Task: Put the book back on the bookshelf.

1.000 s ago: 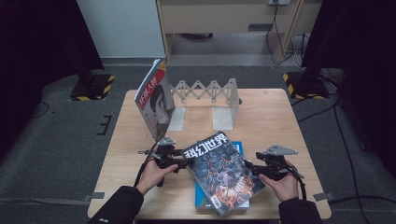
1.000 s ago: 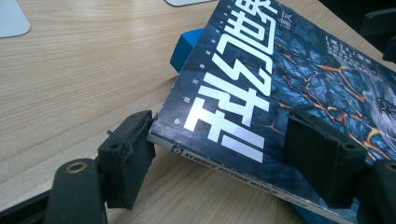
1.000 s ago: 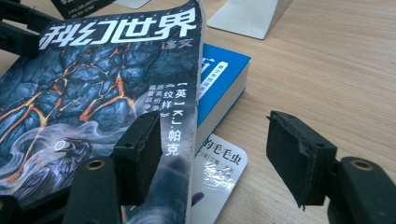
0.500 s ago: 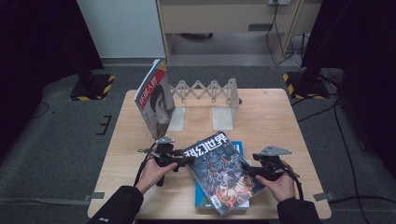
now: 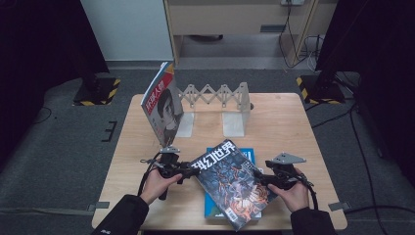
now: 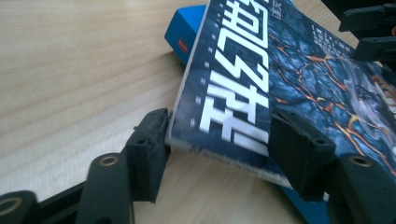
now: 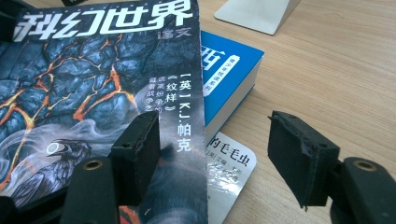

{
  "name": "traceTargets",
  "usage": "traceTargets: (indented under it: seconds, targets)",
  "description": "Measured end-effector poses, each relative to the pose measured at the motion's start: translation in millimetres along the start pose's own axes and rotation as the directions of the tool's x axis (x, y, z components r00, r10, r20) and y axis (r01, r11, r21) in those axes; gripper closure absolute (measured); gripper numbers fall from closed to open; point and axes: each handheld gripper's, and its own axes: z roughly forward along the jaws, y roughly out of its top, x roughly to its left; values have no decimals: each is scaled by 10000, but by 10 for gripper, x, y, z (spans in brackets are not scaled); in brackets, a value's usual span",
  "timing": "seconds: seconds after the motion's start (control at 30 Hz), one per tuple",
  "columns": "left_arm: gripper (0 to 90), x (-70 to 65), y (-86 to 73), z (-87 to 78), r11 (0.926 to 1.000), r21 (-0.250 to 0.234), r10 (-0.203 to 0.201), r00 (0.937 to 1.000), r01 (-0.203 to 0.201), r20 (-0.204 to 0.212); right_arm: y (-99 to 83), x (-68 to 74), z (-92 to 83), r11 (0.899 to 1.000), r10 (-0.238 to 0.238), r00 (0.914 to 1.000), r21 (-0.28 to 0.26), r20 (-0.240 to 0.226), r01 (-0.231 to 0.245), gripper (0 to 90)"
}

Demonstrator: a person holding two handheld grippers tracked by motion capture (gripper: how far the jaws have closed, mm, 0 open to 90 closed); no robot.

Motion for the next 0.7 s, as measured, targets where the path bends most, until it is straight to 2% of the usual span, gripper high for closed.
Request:
traceTargets:
  seconds: [0.17, 0.37, 0.47, 0.53, 0.63, 0.7]
  targets:
    - [294, -3, 31, 134, 10000, -15, 56, 9992, -56, 408, -2, 6, 8, 10000, 54, 10000, 75, -19, -54, 341]
    - [288, 48, 14, 163, 9992, -7, -399, 9956, 401, 847, -4, 6, 19, 10000, -40, 10000, 25, -1, 40, 338]
    - [296, 36, 16, 157, 9993, -26, -367, 9961, 370, 805, -19, 1, 19, 10000, 73, 10000, -19, -27, -73, 339]
    - [307, 20, 27, 131, 9991, 160, -416, 9962, 405, 768, -16, 7, 20, 9999, 100, 9999, -20, -16, -101, 341]
    - [365, 3, 24, 46, 9982, 306, -551, 9945, 526, 891, -23, 11, 26, 9999, 63, 10000, -104, -43, -63, 354]
    - [418, -31, 14, -34, 9981, 224, -594, 9936, 575, 956, -29, 8, 30, 9999, 19, 10000, -146, -59, -19, 355]
